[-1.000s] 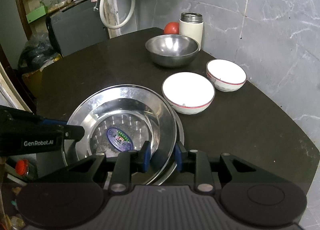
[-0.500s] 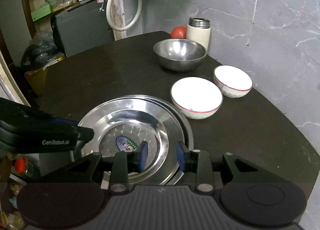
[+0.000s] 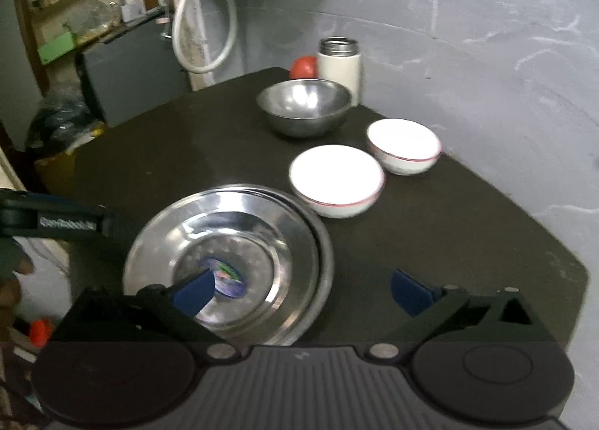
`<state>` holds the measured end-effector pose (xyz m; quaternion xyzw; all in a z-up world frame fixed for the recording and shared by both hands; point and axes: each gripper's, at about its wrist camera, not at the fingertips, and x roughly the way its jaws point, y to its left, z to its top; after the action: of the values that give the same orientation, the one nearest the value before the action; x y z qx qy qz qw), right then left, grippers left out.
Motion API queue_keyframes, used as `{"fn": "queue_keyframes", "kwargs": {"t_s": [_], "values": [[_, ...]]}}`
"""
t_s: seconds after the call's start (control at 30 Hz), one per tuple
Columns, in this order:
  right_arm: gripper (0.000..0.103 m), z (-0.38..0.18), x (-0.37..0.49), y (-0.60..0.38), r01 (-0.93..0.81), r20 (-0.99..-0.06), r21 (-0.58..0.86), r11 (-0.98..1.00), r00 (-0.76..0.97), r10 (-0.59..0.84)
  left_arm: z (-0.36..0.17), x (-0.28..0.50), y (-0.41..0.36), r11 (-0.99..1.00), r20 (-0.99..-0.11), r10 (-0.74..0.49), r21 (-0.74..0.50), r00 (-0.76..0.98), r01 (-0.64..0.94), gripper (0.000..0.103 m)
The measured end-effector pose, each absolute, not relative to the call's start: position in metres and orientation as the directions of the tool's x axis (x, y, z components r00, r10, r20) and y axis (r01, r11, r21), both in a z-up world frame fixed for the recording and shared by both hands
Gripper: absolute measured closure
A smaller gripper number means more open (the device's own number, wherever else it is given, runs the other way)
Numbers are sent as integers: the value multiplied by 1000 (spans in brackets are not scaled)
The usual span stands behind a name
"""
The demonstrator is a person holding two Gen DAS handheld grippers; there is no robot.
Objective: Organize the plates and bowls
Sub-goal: 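Open both grippers and withdraw from the plate stack, then move both grippers toward the steel mixing bowl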
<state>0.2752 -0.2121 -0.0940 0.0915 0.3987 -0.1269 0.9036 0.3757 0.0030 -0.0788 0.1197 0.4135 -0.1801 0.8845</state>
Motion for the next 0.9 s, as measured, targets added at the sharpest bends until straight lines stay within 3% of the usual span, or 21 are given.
{"fn": "queue_keyframes", "kwargs": {"t_s": [0.23,0.43,0.57,0.7,0.9], "values": [[0,-80,271,-214,301,-760,-83,950,598,-256,-83,382,23,947,-784,-208,-12,585,321,1],[0,-85,272,-223,272,-777,-85,959,585,-235,-92,377,29,967,-812,-190,-59,551,246,1],[0,-83,277,-235,244,-722,-36,969,664,-194,-92,369,32,980,-813,-155,-53,562,194,1],[0,-82,293,-252,208,-604,-47,977,773,-194,-88,361,36,995,-819,-59,-2,571,100,1],[0,-74,351,-312,124,-502,19,992,859,-98,-52,371,12,992,-748,69,124,660,36,1]]}}
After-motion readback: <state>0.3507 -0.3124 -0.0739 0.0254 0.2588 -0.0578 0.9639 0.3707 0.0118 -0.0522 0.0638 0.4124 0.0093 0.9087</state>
